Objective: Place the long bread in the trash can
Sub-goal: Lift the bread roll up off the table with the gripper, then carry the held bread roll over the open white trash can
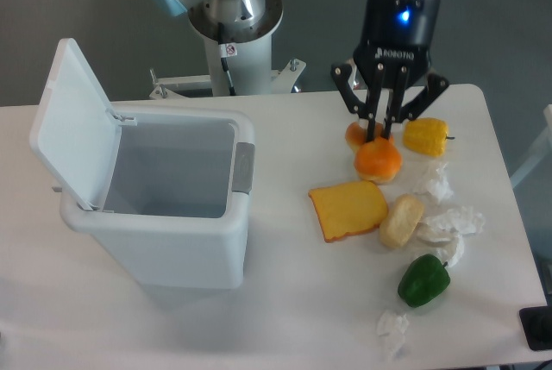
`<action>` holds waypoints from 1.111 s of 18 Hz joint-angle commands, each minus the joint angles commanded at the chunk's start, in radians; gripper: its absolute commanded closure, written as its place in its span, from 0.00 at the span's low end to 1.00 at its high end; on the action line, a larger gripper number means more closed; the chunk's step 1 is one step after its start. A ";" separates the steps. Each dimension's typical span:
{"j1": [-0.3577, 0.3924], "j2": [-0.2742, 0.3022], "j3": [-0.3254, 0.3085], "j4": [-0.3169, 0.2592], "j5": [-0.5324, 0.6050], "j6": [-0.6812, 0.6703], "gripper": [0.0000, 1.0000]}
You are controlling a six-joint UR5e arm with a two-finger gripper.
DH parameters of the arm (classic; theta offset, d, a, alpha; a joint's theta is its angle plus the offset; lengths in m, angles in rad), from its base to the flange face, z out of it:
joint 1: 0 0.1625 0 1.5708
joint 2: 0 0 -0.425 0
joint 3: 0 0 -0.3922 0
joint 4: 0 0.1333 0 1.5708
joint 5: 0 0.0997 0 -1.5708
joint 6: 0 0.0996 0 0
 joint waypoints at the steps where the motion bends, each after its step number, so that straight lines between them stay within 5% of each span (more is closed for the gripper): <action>1: -0.002 0.005 0.000 0.012 -0.012 -0.034 0.97; 20: -0.015 0.048 0.002 0.048 -0.235 -0.132 0.97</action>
